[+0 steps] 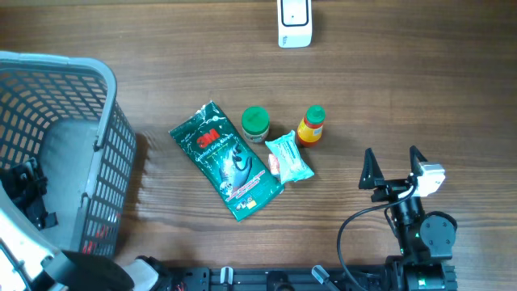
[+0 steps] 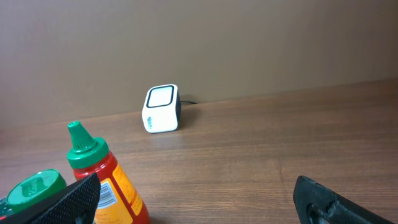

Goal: Scan the item barcode
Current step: 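Open the left gripper and reach into the basket toward the red stick, then grasp the red snack stick with the left gripper and lift, then carry the red stick and lay it on the glove packet, then open the left gripper and withdraw it toward the basket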

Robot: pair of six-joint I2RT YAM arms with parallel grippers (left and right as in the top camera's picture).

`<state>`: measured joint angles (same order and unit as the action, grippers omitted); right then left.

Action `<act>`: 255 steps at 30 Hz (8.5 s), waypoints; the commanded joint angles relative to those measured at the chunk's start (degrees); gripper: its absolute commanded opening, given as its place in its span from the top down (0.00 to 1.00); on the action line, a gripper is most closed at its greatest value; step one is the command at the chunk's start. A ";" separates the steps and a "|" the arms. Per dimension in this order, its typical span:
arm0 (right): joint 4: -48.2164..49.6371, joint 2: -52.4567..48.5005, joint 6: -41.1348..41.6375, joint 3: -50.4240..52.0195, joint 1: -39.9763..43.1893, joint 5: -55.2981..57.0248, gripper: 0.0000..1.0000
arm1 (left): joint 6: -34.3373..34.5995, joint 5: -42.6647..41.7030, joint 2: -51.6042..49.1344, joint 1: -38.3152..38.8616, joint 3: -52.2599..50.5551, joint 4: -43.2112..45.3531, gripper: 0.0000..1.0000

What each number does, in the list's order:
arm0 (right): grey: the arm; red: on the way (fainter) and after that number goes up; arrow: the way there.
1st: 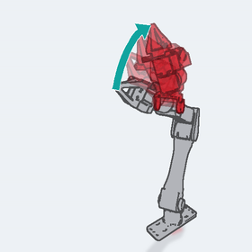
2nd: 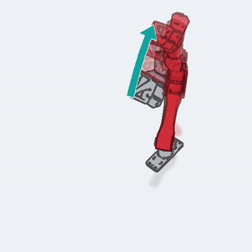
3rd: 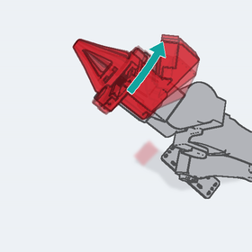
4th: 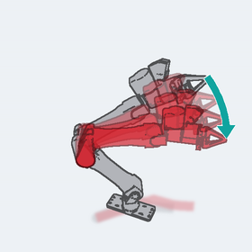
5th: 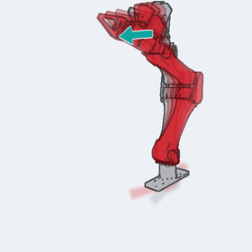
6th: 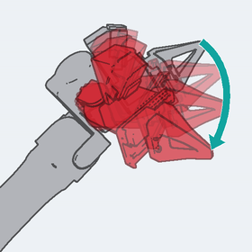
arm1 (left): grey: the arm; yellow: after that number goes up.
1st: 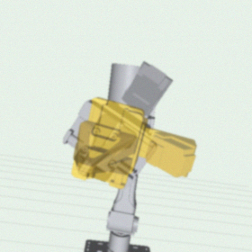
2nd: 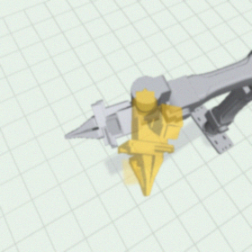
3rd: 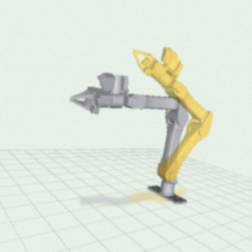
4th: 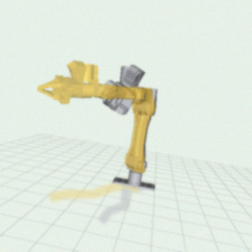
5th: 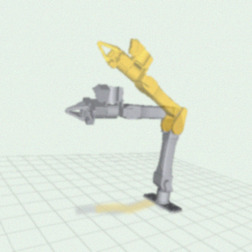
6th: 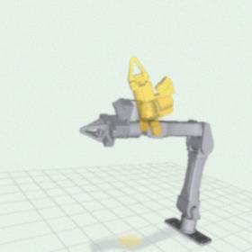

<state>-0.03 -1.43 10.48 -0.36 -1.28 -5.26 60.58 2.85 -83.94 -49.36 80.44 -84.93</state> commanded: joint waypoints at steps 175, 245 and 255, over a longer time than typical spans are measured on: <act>0.17 0.09 0.59 0.04 -0.26 0.76 0.00 | -9.29 4.57 0.52 83.80 7.61 12.96 0.96; 0.17 0.09 0.59 0.04 -0.26 0.76 0.00 | -43.50 66.23 21.05 94.47 13.70 67.47 0.07; 0.17 0.09 0.59 0.04 -0.26 0.76 0.00 | -49.83 67.25 27.54 90.47 13.29 68.61 0.08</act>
<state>-0.03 -1.43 10.48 -0.36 -1.28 -5.26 13.80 68.73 -61.06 43.18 93.93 -15.53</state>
